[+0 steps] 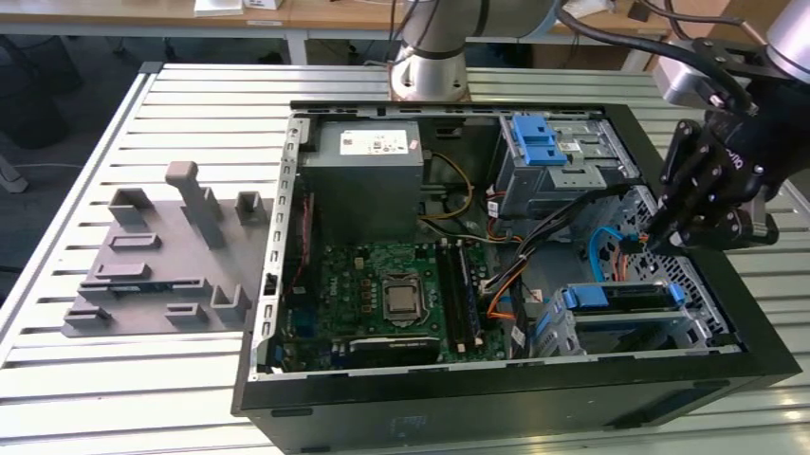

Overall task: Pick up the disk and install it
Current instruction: 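Insert the first disk wire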

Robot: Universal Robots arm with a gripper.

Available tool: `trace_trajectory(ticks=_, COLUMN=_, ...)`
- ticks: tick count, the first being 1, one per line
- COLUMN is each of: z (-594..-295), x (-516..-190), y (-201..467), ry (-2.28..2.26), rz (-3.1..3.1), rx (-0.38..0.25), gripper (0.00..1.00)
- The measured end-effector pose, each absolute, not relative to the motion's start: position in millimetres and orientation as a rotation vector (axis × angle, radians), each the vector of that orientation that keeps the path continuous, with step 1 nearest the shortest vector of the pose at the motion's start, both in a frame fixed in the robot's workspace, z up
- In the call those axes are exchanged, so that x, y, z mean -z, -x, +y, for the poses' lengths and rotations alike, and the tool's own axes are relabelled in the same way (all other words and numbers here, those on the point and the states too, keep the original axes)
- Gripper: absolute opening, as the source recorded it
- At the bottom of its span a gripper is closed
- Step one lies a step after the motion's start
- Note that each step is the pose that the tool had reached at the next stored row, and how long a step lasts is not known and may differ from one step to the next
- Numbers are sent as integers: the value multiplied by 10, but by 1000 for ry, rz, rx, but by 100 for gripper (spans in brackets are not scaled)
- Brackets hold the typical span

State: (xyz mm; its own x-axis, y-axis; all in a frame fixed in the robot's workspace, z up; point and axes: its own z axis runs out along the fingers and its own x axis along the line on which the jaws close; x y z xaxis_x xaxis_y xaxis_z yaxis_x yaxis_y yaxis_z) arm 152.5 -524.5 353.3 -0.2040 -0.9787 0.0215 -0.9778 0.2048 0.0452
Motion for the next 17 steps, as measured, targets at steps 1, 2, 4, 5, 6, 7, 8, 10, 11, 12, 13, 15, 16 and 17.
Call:
trace_trajectory(ticks=1, z=-5242, x=-3528, y=-1525, ry=-1946, rz=-2403, rx=25, gripper=30)
trace_trajectory(ticks=2, z=-5239, x=-3526, y=-1526, ry=-1938, rz=-2401, rx=13, gripper=24)
trace_trajectory(ticks=4, z=-5230, x=-3525, y=-1527, ry=-1922, rz=-2389, rx=-23, gripper=18)
trace_trajectory(ticks=5, z=-5224, x=-3526, y=-1527, ry=-1915, rz=-2382, rx=-42, gripper=16)
trace_trajectory(ticks=6, z=-5214, x=-3525, y=-1527, ry=-1911, rz=-2378, rx=-53, gripper=16)
trace_trajectory(ticks=7, z=-5212, x=-3523, y=-1527, ry=-1910, rz=-2377, rx=-56, gripper=16)
trace_trajectory(ticks=8, z=-5212, x=-3524, y=-1527, ry=-1910, rz=-2376, rx=-56, gripper=16)
trace_trajectory(ticks=10, z=-5215, x=-3526, y=-1526, ry=-1915, rz=-2379, rx=-46, gripper=16)
trace_trajectory(ticks=11, z=-5216, x=-3524, y=-1524, ry=-1924, rz=-2386, rx=-27, gripper=16)
trace_trajectory(ticks=12, z=-5216, x=-3524, y=-1522, ry=-1934, rz=-2392, rx=-5, gripper=16)
trace_trajectory(ticks=13, z=-5216, x=-3524, y=-1521, ry=-1943, rz=-2397, rx=13, gripper=16)
trace_trajectory(ticks=15, z=-5217, x=-3525, y=-1518, ry=-1960, rz=-2391, rx=23, gripper=16)
trace_trajectory(ticks=16, z=-5220, x=-3524, y=-1516, ry=-1969, rz=-2385, rx=21, gripper=16)
trace_trajectory(ticks=17, z=-5224, x=-3523, y=-1514, ry=-1978, rz=-2380, rx=19, gripper=16)
